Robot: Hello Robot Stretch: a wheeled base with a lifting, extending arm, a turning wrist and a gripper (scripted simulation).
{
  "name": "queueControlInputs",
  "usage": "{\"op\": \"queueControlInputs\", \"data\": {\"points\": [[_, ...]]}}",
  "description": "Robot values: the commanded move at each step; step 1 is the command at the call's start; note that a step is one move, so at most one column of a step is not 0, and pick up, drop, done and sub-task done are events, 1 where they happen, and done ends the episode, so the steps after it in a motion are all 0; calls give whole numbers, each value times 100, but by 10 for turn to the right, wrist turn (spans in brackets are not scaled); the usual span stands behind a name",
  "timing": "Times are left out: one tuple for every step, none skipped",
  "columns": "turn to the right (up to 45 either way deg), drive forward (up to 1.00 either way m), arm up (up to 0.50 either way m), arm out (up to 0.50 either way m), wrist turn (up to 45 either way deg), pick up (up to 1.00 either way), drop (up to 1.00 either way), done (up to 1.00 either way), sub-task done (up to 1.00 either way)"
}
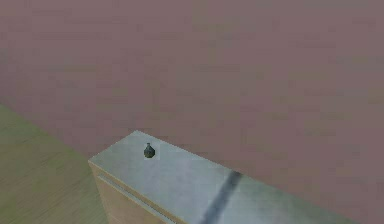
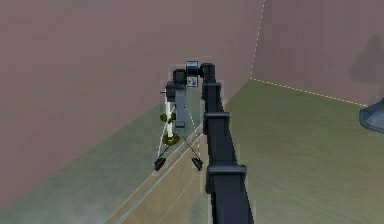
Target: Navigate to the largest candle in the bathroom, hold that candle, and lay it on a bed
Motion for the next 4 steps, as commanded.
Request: {"op": "queueControlInputs", "data": {"points": [[0,0,0,0,450,0,0,0,0],[0,0,0,0,450,0,0,0,0],[0,0,0,0,450,0,0,0,0],[0,0,0,0,240,0,0,0,0]]}}
